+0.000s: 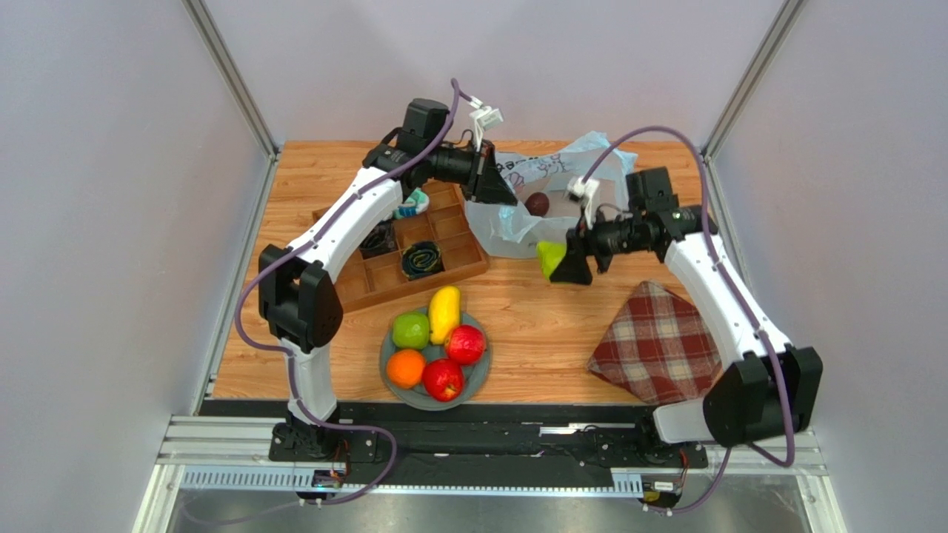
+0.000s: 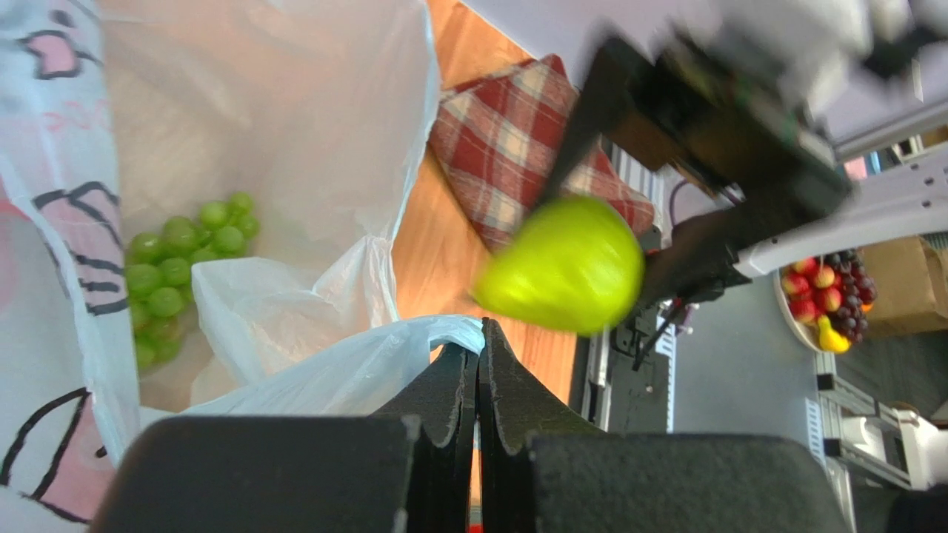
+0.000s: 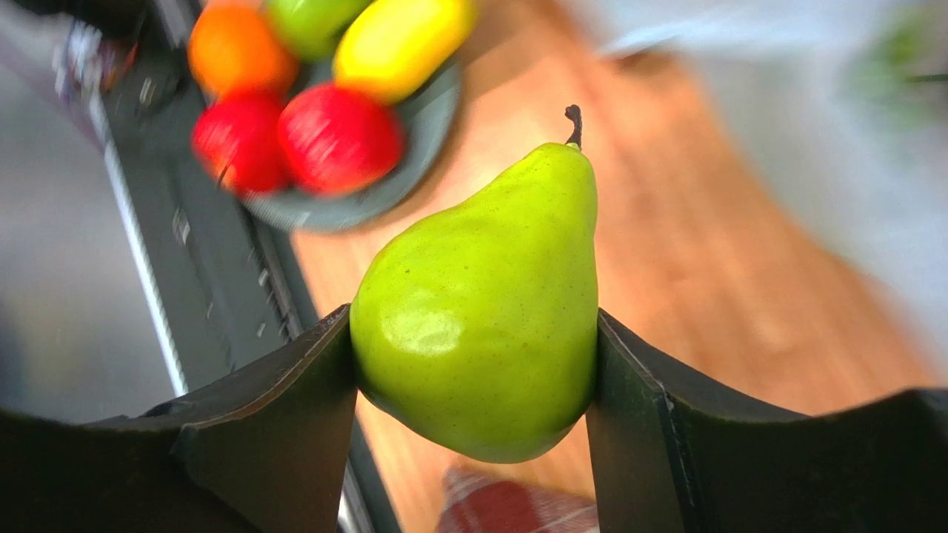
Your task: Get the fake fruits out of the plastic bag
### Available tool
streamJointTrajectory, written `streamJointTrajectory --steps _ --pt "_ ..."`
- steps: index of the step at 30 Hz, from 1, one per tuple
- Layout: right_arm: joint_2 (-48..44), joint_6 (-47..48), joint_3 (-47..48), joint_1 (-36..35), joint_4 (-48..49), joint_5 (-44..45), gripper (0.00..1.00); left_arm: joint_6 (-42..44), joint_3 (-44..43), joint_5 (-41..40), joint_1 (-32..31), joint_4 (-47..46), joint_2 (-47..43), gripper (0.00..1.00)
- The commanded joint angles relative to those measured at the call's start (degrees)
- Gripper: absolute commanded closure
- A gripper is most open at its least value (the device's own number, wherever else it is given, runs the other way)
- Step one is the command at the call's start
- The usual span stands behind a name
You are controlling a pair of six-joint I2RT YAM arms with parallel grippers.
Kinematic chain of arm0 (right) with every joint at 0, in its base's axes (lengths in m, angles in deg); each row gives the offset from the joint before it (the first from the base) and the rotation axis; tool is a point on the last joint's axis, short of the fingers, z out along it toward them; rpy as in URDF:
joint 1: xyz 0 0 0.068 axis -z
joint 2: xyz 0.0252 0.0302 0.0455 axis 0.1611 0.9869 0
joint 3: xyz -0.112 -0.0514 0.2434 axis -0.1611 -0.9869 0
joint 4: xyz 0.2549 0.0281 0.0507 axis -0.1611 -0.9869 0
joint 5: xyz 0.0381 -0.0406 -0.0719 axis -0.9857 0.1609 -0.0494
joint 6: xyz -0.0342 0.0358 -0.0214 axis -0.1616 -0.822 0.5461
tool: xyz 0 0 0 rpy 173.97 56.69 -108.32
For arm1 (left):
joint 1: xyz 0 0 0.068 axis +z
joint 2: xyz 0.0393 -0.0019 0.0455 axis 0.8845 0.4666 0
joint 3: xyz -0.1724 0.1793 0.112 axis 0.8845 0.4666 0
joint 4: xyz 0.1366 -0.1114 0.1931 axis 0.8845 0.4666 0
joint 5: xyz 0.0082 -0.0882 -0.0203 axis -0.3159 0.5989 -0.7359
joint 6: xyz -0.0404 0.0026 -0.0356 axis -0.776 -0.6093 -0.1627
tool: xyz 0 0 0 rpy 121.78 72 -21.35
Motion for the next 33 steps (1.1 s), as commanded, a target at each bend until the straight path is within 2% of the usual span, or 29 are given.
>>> streamJointTrajectory --steps 1,3,5,10,13,21,26,29,33 --pt "-8.10 15.01 -9.62 -8.93 -6.91 2.33 0.88 -1.93 -1.85 1.04 1.07 -3.27 0.40 1.00" --pt "-10.22 15.11 -13.15 -14.29 -2.52 4.87 0.87 -1.93 -2.03 0.95 1.07 -3.27 0.48 1.00" --pt "-9.87 12.66 -17.03 -16.51 4.15 6.38 0.87 -2.02 -1.94 1.04 1.16 -3.27 0.14 1.00" --pt "-1.89 8.17 -17.40 -19.25 14.09 9.37 0.88 -1.06 1.13 1.21 1.16 -2.31 -2.94 1.00" --pt "4.97 7.29 -13.88 -19.25 14.45 11.21 0.89 -0.44 3.68 1.04 1.16 -2.04 -5.66 1.00" --pt "12.18 2.72 -10.80 -21.53 19.55 10.43 0.89 3.25 7.20 -0.72 1.16 1.12 -10.59 1.00" --pt "13.60 0.52 -11.24 -24.43 21.75 10.08 0.88 3.87 7.82 -0.90 1.16 1.74 -11.38 1.00" --pt "13.42 -3.34 -10.71 -25.14 22.55 15.16 0.89 4.13 7.90 -0.98 1.16 2.18 -11.73 1.00" --pt "9.30 -3.44 -9.75 -23.82 20.88 19.39 0.90 4.31 7.82 -1.07 1.16 2.27 -11.91 1.00"
